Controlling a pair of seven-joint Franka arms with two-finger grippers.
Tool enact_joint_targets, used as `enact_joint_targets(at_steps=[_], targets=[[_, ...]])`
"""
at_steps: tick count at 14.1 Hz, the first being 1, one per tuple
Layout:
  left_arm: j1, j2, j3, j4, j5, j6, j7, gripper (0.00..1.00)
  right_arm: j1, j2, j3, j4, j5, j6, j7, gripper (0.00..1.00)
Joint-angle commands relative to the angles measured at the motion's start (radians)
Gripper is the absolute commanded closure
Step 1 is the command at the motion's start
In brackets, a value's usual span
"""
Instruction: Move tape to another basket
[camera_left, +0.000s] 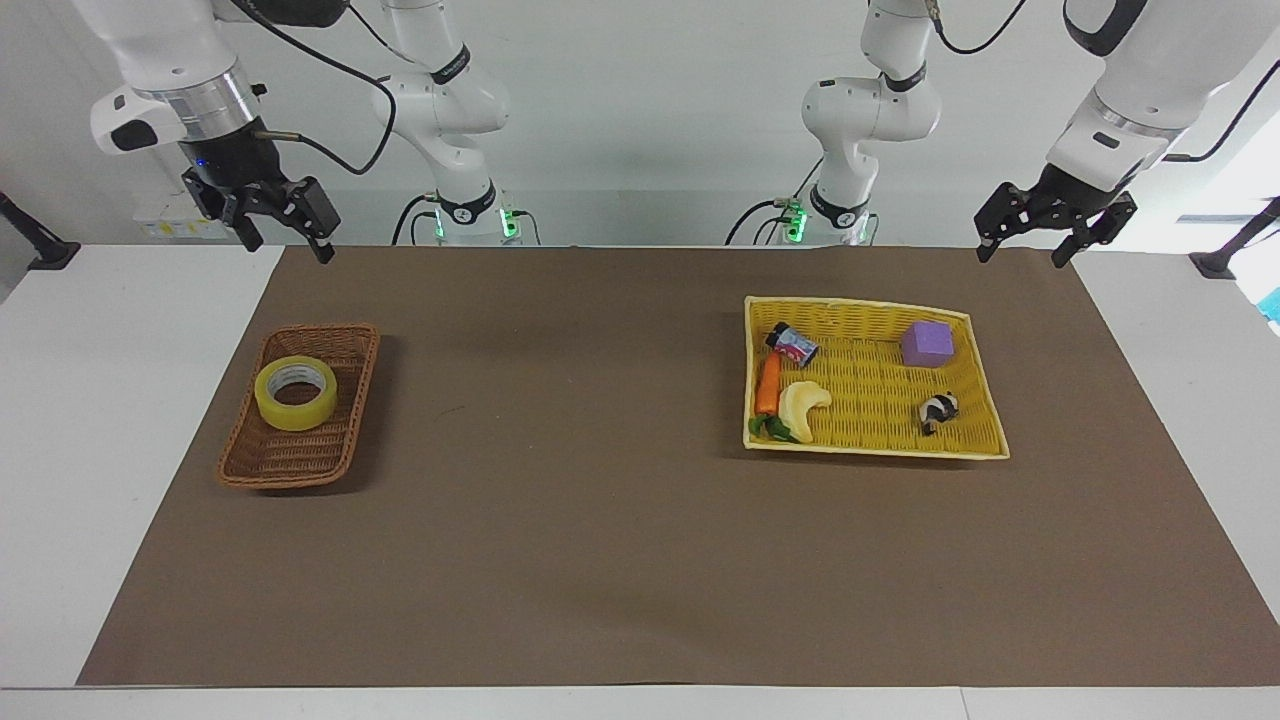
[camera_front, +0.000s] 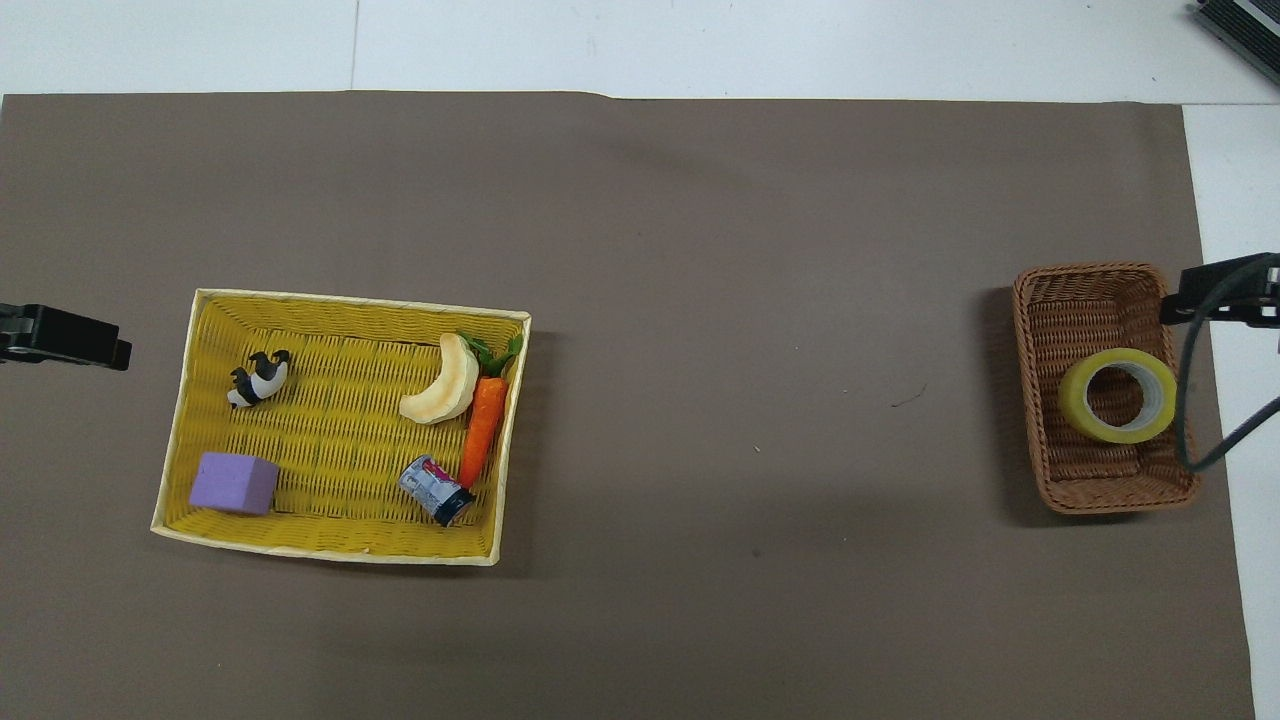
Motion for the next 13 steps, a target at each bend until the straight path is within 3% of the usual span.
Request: enact_joint_targets(at_steps=[1, 13], targets=[[-0.019, -0.015, 0.015, -0.002, 0.002, -0.021, -0.012, 0.0, -0.003, -0.008, 0.011, -0.008, -0.011, -0.015, 0.034, 0.0], [-0.008, -0.015, 0.015, 0.0, 0.007, -0.007, -0.01, 0.0, 0.001, -0.058, 0.011, -0.093, -0.059, -0.057, -0.144, 0.0]])
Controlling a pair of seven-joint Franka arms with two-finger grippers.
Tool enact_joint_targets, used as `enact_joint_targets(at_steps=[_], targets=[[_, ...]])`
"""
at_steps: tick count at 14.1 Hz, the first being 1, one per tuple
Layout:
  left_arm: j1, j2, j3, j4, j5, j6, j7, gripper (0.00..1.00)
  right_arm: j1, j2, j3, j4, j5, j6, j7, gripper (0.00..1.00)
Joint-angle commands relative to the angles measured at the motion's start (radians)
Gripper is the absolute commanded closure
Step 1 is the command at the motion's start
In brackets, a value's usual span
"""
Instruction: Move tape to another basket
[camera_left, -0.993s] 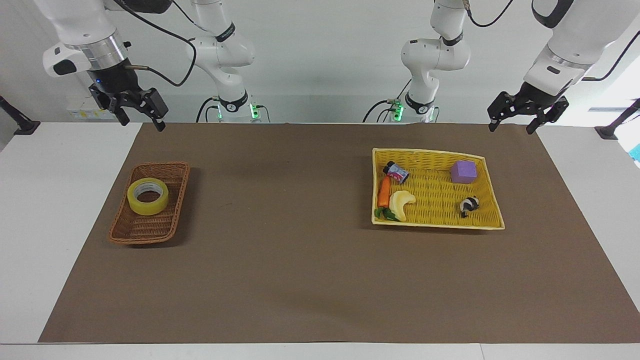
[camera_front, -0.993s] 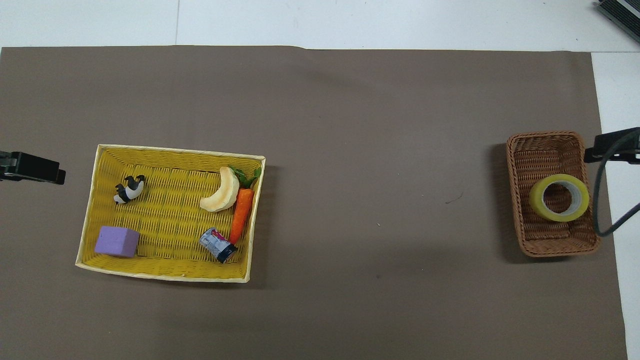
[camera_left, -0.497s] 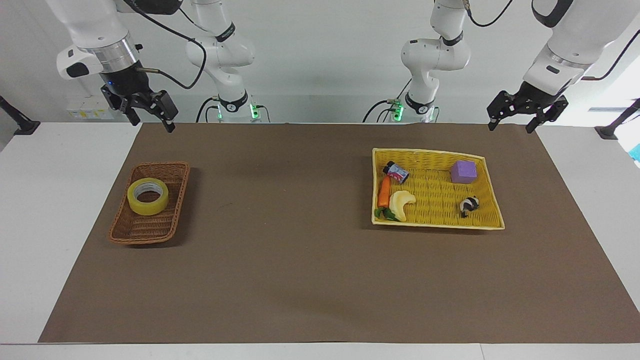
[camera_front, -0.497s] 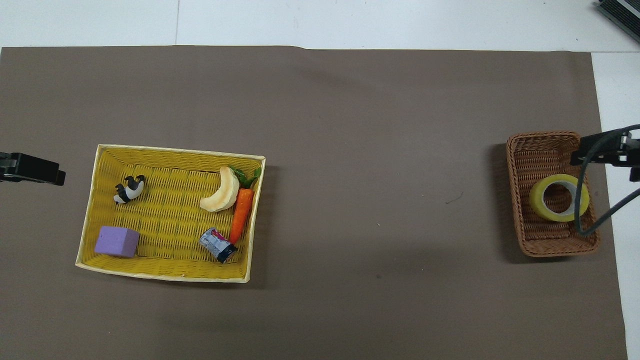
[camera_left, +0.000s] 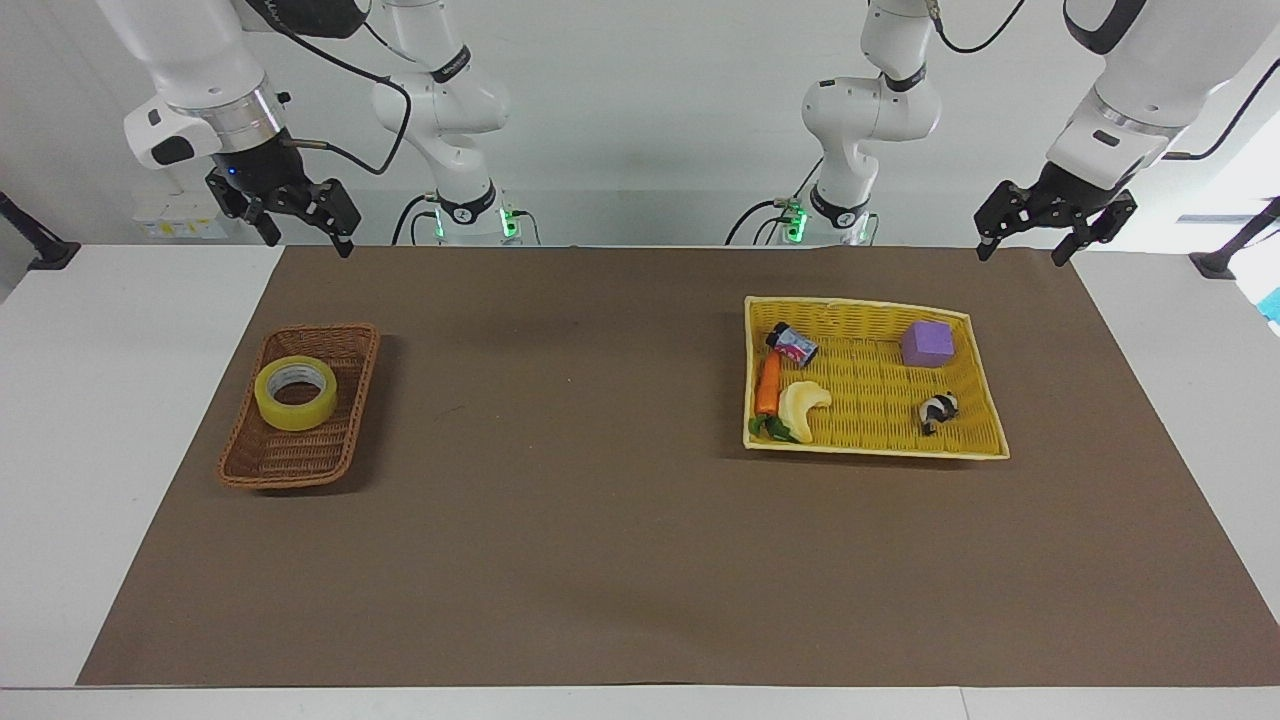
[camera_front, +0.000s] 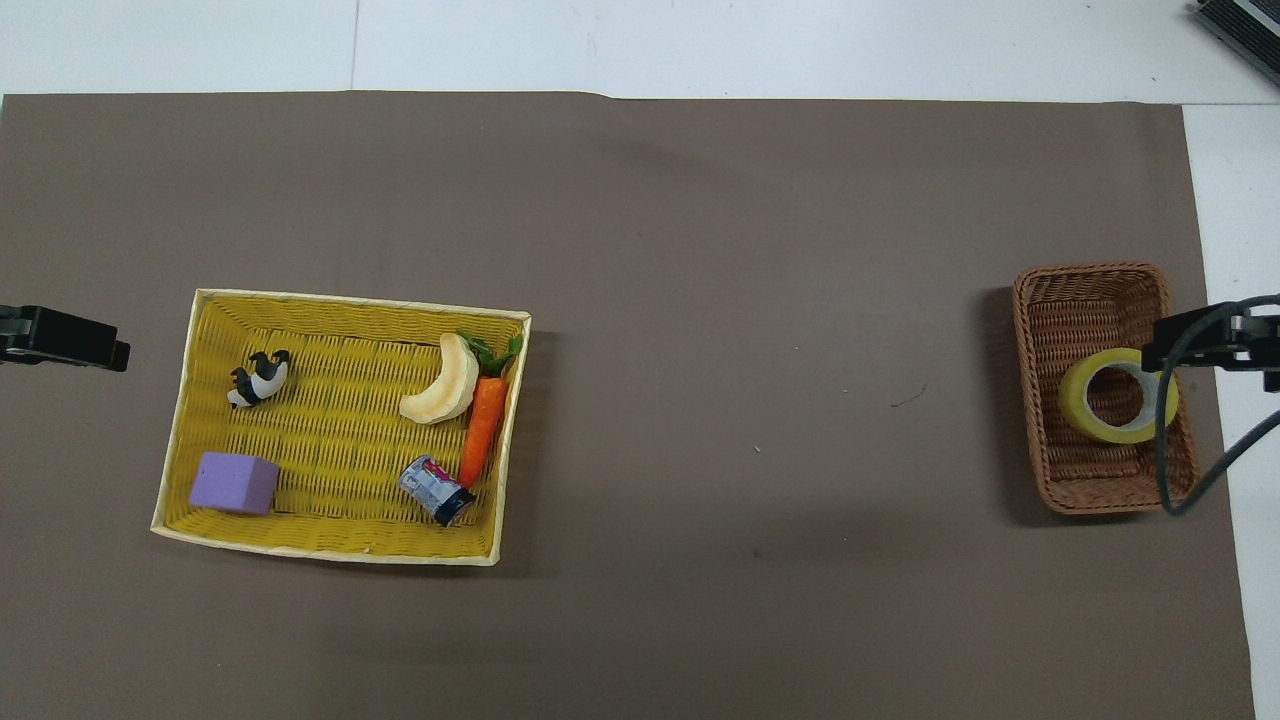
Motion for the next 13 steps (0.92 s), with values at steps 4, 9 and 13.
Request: enact_joint_targets(at_steps=[4, 9, 13], targets=[[-0.005, -0.012, 0.015, 0.001, 0.006, -0.005, -0.012, 0.0, -0.004, -0.029, 0.004, -0.032, -0.011, -0.001, -0.066, 0.0], [-0.007, -0.012, 0.015, 0.0, 0.006, -0.01, -0.01, 0.0, -0.005, -0.026, 0.004, -0.026, -0.003, -0.006, -0.062, 0.0], [-0.005, -0.012, 0.016, -0.002, 0.006, -0.016, -0.01, 0.0, -0.007, -0.022, 0.0, -0.02, -0.003, -0.006, -0.066, 0.0]])
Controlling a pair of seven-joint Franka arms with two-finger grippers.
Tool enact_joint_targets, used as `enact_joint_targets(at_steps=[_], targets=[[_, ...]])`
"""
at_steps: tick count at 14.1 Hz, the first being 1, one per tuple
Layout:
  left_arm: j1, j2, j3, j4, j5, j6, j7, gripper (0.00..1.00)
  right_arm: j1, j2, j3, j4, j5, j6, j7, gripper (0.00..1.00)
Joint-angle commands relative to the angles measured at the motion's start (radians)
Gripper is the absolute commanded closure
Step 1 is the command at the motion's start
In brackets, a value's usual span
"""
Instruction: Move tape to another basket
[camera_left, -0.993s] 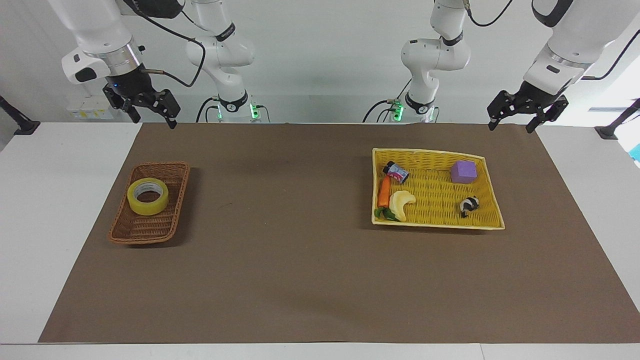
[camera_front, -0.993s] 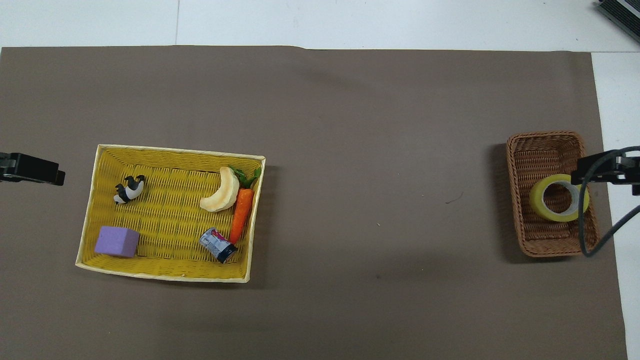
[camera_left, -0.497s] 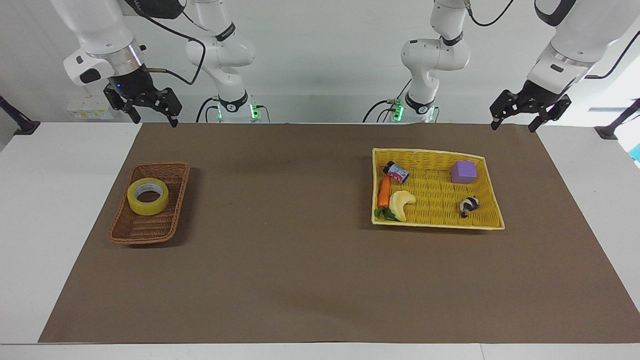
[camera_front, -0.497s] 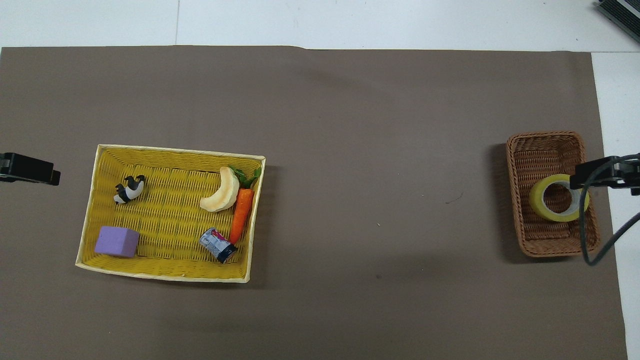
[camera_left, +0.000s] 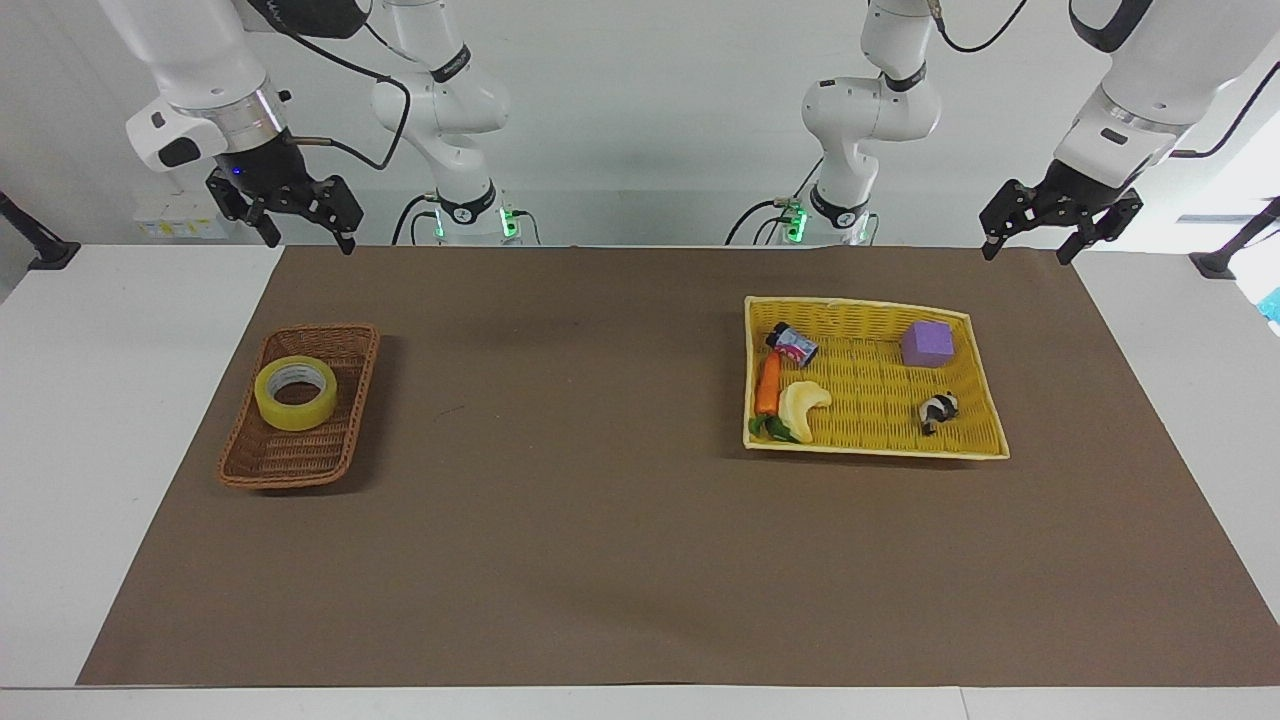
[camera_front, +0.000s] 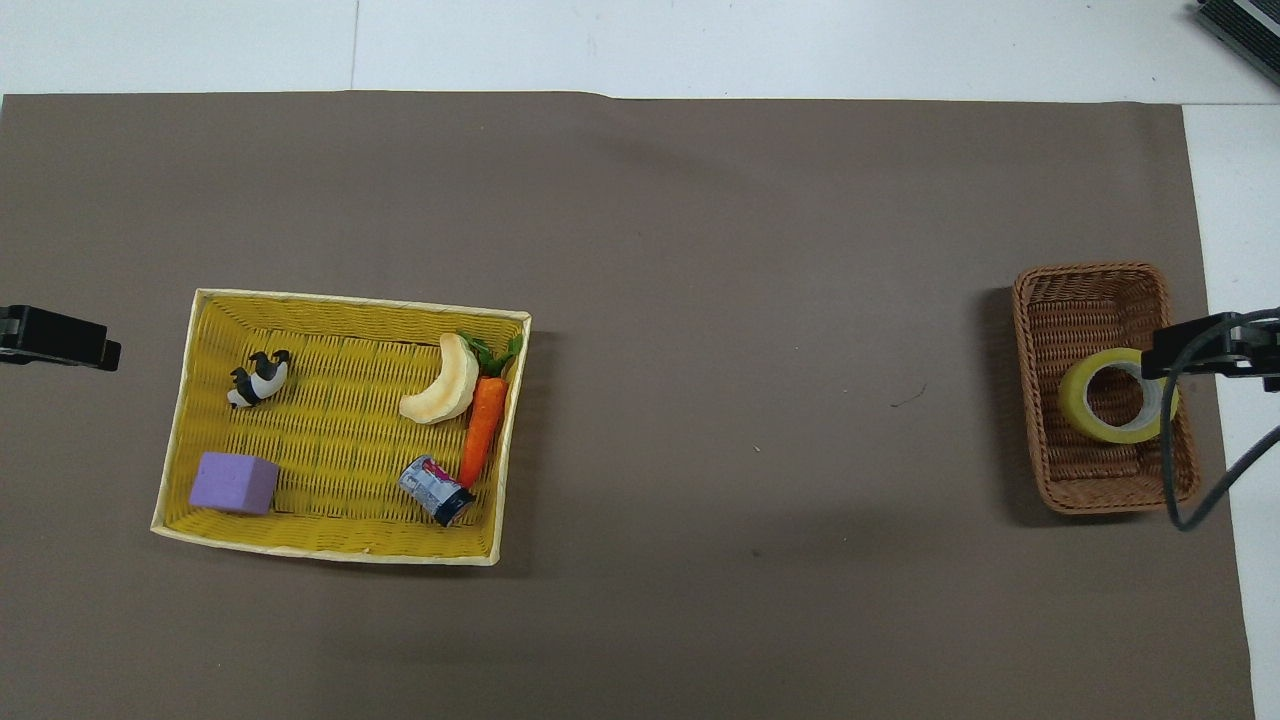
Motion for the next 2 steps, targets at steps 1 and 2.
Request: enact_joint_targets(at_steps=[1, 2], targets=[[-0.006, -0.01, 0.007, -0.002, 0.006, -0.017, -0.01, 0.0, -0.004, -0.019, 0.001, -0.016, -0.003, -0.005, -0.021, 0.0], [-0.006, -0.01, 0.008, -0.003, 0.006, -0.02, -0.01, 0.0, -0.002, -0.021, 0.001, -0.018, -0.003, -0.003, -0.021, 0.0]])
